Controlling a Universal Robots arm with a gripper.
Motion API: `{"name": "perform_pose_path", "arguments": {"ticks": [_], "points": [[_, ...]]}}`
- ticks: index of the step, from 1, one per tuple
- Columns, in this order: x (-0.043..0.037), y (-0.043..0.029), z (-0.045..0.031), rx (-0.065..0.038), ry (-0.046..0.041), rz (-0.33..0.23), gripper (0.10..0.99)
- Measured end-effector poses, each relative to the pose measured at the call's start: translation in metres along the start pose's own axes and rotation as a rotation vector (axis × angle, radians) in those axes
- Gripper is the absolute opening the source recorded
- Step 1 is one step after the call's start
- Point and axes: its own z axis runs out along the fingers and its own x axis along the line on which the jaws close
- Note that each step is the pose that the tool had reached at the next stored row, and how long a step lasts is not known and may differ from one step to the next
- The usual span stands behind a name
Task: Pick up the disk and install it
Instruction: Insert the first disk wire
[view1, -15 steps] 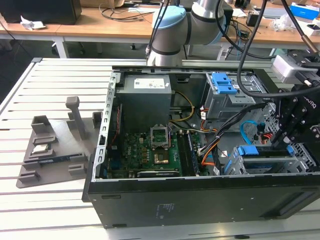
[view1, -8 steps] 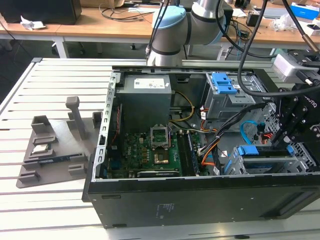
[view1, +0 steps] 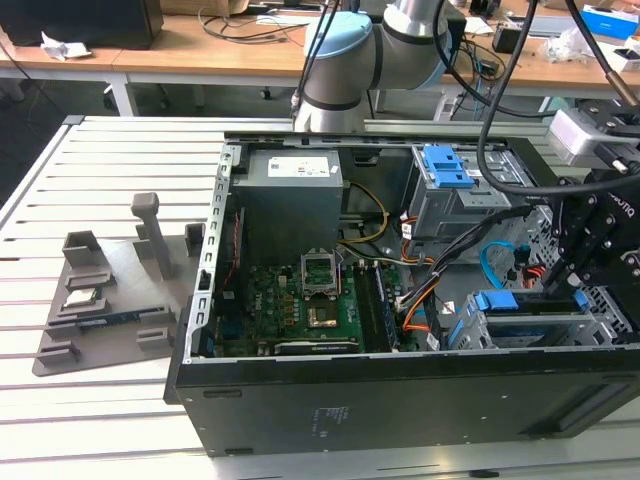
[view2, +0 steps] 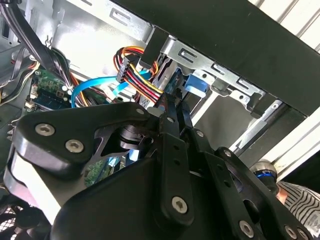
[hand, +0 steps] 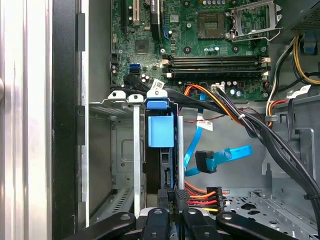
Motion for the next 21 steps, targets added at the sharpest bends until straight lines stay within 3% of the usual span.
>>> {"name": "perform_pose_path", "arguments": {"ticks": [9, 10, 11, 12, 14, 16, 18, 21], "points": [[-0.0004, 0.0005, 0.0084, -0.001, -0.0019, 0.000, 0.169], [-0.0004, 0.0005, 0.0086, -0.001, -0.0014, 0.000, 0.176], [-0.0003, 0.0006, 0.0077, 0.000, 0.0002, 0.000, 0.239], [-0.0005, 0.0008, 0.0033, 0.000, 0.0003, 0.000, 0.239], [-0.0061, 0.0020, -0.0158, 0.000, 0.0033, 0.000, 0.224], [-0.0088, 0.0029, -0.0317, 0.000, 0.0069, 0.000, 0.102], [-0.0088, 0.0035, -0.0427, 0.000, 0.0077, 0.000, 0.106], [-0.0086, 0.0037, -0.0467, 0.000, 0.0076, 0.000, 0.106]]}}
